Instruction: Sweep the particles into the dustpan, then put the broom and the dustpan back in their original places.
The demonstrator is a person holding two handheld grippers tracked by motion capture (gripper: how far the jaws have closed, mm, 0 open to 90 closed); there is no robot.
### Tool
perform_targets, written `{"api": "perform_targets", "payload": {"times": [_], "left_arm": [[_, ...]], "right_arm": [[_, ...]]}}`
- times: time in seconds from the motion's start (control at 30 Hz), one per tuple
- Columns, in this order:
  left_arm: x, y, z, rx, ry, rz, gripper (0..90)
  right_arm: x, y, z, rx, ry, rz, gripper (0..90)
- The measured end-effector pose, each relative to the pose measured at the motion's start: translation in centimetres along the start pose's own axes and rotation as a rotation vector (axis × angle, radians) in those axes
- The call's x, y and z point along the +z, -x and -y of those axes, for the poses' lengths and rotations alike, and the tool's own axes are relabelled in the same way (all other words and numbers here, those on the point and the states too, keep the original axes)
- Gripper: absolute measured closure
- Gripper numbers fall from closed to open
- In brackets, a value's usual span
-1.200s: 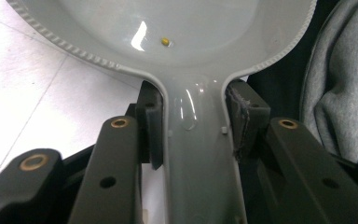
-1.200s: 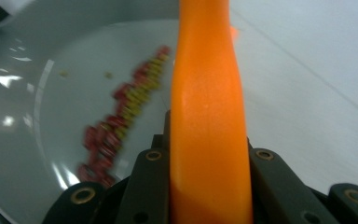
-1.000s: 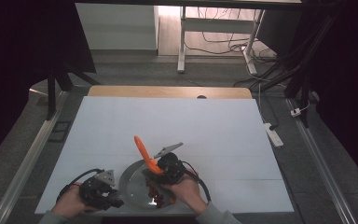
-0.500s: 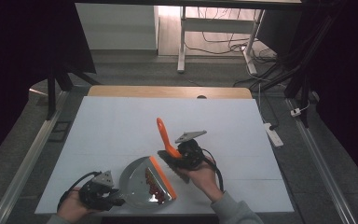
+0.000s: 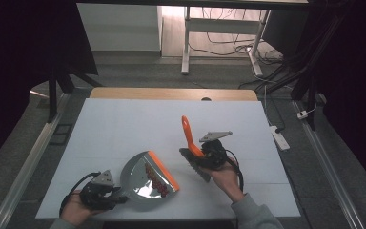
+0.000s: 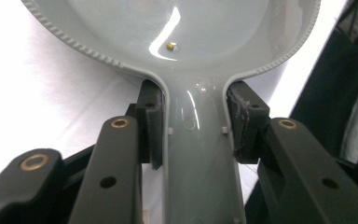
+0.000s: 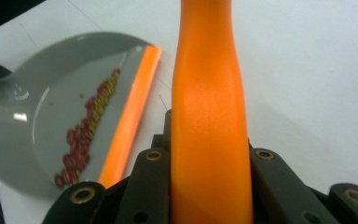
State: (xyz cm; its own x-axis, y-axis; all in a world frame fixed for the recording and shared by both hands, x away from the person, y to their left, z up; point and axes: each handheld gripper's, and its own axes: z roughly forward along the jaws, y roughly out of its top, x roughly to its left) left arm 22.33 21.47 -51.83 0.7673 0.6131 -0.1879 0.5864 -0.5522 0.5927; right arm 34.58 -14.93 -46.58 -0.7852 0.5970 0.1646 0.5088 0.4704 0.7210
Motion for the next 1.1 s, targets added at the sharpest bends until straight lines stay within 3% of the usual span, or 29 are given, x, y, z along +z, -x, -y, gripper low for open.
{"api": "perform_targets", "payload": {"times": [0.3,0.53,0.8,1.1], "left_arm": [[-0.8,-0.7,-0.1,-0.143,0.079,-0.069,61.8],[-1.5,-1.5,0.3,-0.258,0.142,-0.139,61.8],[-1.8,-1.8,0.4,-0.312,0.164,-0.19,61.8],[-2.0,-1.6,0.4,-0.377,0.201,-0.24,61.8]], "right_arm": [[-1.9,2.0,1.8,-0.009,0.016,0.045,77.4],[-3.9,3.7,3.0,-0.016,0.032,0.021,77.4],[-5.7,5.2,4.0,0.013,0.03,-0.015,77.3],[-6.4,6.4,5.1,0.075,-0.006,-0.026,77.2]]}}
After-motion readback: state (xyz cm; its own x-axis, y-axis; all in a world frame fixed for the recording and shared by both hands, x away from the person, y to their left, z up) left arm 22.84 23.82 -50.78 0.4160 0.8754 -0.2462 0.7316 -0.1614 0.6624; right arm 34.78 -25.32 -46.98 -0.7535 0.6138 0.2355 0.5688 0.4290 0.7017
